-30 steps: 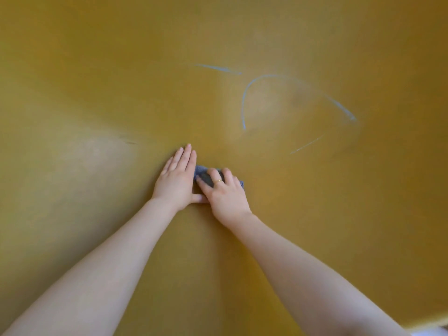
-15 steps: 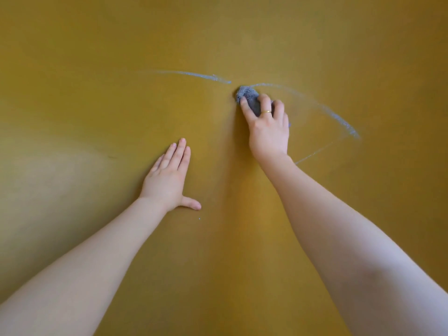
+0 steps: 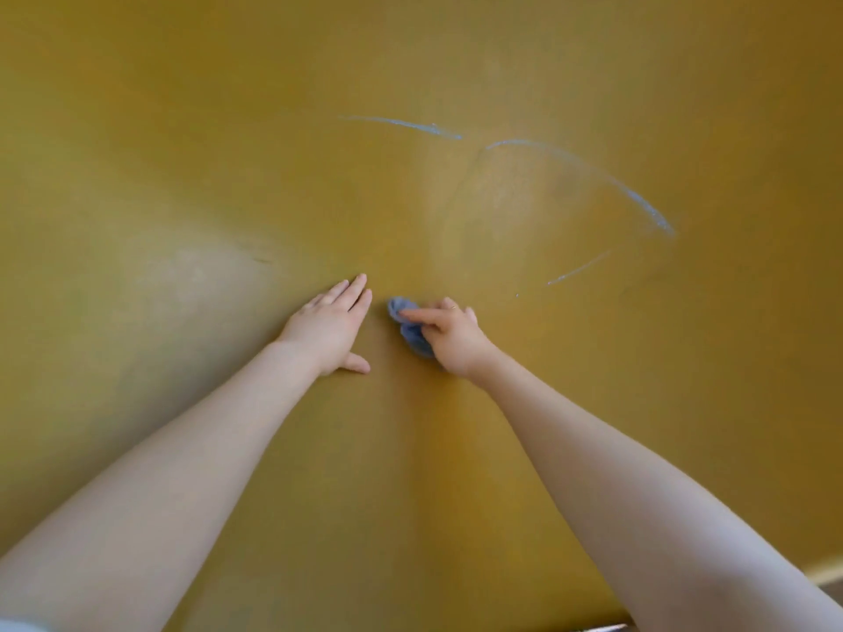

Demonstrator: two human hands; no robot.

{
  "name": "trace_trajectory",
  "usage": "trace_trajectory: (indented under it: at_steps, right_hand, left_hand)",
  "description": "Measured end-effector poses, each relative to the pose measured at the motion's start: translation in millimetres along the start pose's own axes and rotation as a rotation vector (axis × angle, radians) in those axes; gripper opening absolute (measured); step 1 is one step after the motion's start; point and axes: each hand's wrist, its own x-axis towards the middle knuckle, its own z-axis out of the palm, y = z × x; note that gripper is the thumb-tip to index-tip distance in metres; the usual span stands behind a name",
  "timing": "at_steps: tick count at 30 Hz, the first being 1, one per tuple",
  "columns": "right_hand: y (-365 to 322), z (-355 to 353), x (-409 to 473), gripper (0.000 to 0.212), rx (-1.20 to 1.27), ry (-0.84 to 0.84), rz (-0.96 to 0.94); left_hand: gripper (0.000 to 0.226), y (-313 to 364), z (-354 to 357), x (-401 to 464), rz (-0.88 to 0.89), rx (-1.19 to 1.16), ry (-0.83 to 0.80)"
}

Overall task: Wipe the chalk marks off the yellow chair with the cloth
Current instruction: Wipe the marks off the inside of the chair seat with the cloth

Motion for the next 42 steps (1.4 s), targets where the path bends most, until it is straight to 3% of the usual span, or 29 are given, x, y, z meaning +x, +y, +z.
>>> trace_trajectory:
  at_steps: [2,3,7,10,14,21,25,28,31,35,39,42]
  right_hand:
    - [-6.4,1.8,-7.3,0.046,0.189,0.104,0.088]
    - [-10.6,4.7,-12.0,0.046,0.166,0.128,0.084]
    - [-26.1,43.0,-43.2,0.029,-0.247,0.041,-0.076]
    - [-25.1,66.8,-58.3,0.031,-0.534,0.154,-0.166]
    - [2.8,52.9,-50.7,0.039,-0.689,0.147,-0.193]
    - [79.2,-39.4,-37.2,0.045,-0.725,0.367,0.146]
    - [69.6,-56.5,-19.2,0.053,-0.612,0.468,0.365]
    - [36.3,-14.8,-18.1,0.053,-0.554,0.361,0.288]
    - [1.7,32.9,-28.7,0.052,-0.516,0.249,0.129]
    - [-33.5,72.7,-39.2,0.049,-0.502,0.122,-0.073]
    - [-24.1,67.7,-39.4,0.047,-0.529,0.041,-0.215]
    - [-4.6,46.6,-28.3,0.047,-0.596,0.064,-0.174]
  left_hand:
    - [0.103,-1.8,9.7,-14.6,-0.008,-0.029,-0.043]
    - [0.105,-3.9,13.5,-19.9,-0.008,-0.032,-0.054]
    - [0.106,-9.7,21.6,-31.3,0.006,-0.05,-0.048]
    - [0.106,-6.6,25.2,-33.2,-0.001,-0.106,-0.041]
    - [0.108,6.5,29.5,-26.4,0.039,-0.135,-0.006]
    - [0.118,29.3,29.3,-1.1,0.027,-0.162,0.025]
    - [0.12,29.6,30.3,0.3,0.022,-0.158,0.038]
    - [0.122,31.2,30.5,-2.5,0.002,-0.167,0.059]
    - [0.131,31.4,33.8,-9.6,-0.123,-0.221,0.116]
    - [0.121,19.8,43.6,-25.4,-0.175,-0.255,0.128]
    - [0.126,12.4,45.9,-33.9,-0.133,-0.248,0.108]
    - [0.128,16.0,42.8,-31.3,-0.104,-0.208,0.119]
